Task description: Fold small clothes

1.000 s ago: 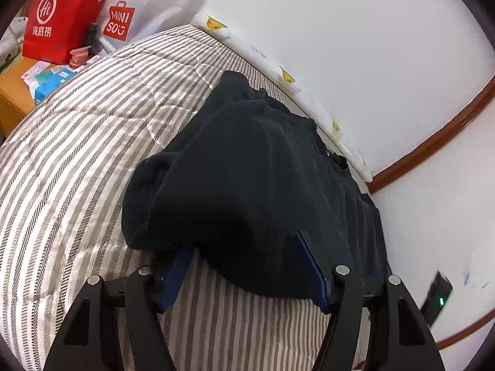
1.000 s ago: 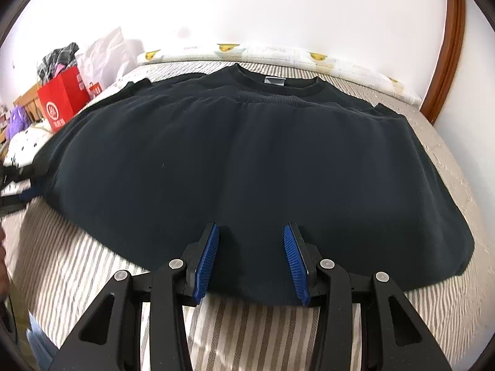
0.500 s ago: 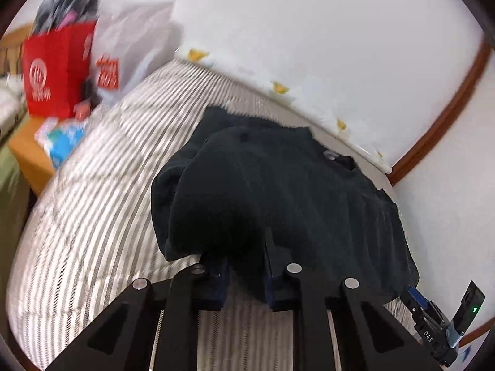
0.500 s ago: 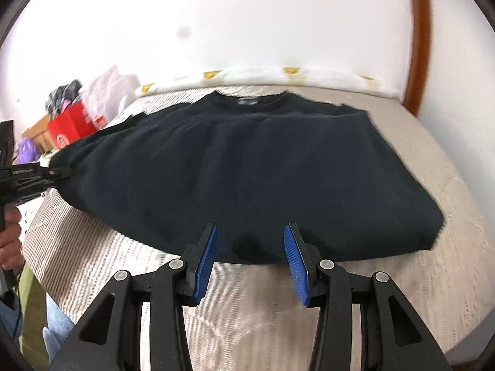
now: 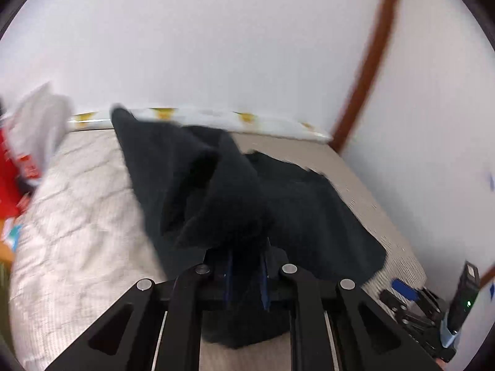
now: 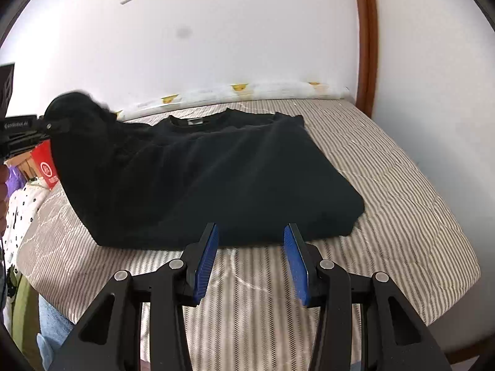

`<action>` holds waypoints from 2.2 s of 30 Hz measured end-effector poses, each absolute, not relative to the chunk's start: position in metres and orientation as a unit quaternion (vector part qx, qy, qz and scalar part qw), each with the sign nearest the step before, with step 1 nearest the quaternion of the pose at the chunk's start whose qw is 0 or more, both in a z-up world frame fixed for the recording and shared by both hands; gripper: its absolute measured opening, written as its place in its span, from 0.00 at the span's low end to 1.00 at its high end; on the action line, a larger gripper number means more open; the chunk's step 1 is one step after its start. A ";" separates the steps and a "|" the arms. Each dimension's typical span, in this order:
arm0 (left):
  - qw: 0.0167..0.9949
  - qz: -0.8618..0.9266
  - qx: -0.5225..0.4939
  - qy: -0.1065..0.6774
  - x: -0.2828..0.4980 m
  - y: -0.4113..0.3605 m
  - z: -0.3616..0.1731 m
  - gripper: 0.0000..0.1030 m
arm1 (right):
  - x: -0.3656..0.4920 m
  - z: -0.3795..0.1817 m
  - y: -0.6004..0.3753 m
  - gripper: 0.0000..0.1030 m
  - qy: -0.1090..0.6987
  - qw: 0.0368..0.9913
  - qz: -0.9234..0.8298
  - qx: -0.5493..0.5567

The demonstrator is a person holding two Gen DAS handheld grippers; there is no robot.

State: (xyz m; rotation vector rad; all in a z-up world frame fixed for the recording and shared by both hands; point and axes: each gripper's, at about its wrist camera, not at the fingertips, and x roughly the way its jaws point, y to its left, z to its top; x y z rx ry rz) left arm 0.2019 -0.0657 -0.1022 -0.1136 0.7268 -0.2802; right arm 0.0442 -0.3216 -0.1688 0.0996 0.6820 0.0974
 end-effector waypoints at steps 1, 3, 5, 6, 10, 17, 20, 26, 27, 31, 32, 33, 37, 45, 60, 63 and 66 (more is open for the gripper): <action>0.920 -0.148 -0.047 0.359 0.204 -0.077 -0.107 0.12 | 0.044 -0.171 -0.325 0.42 0.336 0.939 0.045 0.052; 0.911 -0.171 -0.032 0.375 0.210 -0.101 -0.122 0.12 | 0.044 -0.175 -0.330 0.42 0.340 0.938 0.042 0.059; 0.898 -0.188 -0.029 0.396 0.217 -0.117 -0.140 0.12 | 0.045 -0.180 -0.335 0.42 0.346 0.935 0.042 0.067; 0.892 -0.193 -0.030 0.407 0.220 -0.123 -0.149 0.12 | 0.046 -0.182 -0.337 0.42 0.349 0.933 0.043 0.071; 0.872 -0.207 -0.023 0.443 0.227 -0.135 -0.172 0.13 | 0.050 -0.182 -0.339 0.43 0.354 0.931 0.046 0.079; 0.869 -0.249 -0.030 0.427 0.202 -0.103 -0.155 0.59 | 0.068 -0.161 -0.319 0.53 0.344 0.931 0.087 0.080; 0.882 -0.229 -0.013 0.411 0.184 -0.076 -0.152 0.61 | 0.080 -0.152 -0.302 0.60 0.341 0.930 0.112 0.083; 0.885 -0.192 -0.002 0.423 0.157 -0.024 -0.180 0.69 | 0.105 -0.154 -0.260 0.66 0.357 0.911 0.173 0.116; 0.882 -0.193 -0.009 0.430 0.155 -0.019 -0.186 0.69 | 0.110 -0.157 -0.254 0.67 0.360 0.909 0.174 0.118; 0.873 -0.196 -0.038 0.446 0.155 -0.007 -0.206 0.69 | 0.140 -0.175 -0.239 0.67 0.385 0.897 0.164 0.145; 0.872 -0.199 -0.042 0.446 0.155 -0.007 -0.209 0.69 | 0.146 -0.180 -0.239 0.67 0.389 0.893 0.163 0.156; 0.871 -0.203 -0.045 0.444 0.155 -0.008 -0.211 0.69 | 0.155 -0.185 -0.238 0.67 0.392 0.889 0.162 0.172; 0.868 -0.213 -0.053 0.445 0.165 -0.021 -0.215 0.69 | 0.187 -0.195 -0.230 0.58 0.391 0.887 0.152 0.193; 0.871 -0.211 -0.020 0.444 0.175 -0.058 -0.214 0.69 | 0.178 -0.157 -0.245 0.15 0.297 0.938 0.137 0.114; 0.885 -0.213 0.046 0.412 0.168 -0.125 -0.206 0.68 | 0.153 -0.190 -0.404 0.15 0.299 0.943 -0.007 0.148; 0.887 -0.209 0.046 0.410 0.169 -0.131 -0.205 0.64 | 0.153 -0.205 -0.408 0.22 0.322 0.935 -0.002 0.149; 0.886 -0.214 0.036 0.411 0.165 -0.132 -0.203 0.52 | 0.144 -0.205 -0.414 0.50 0.318 0.937 -0.023 0.145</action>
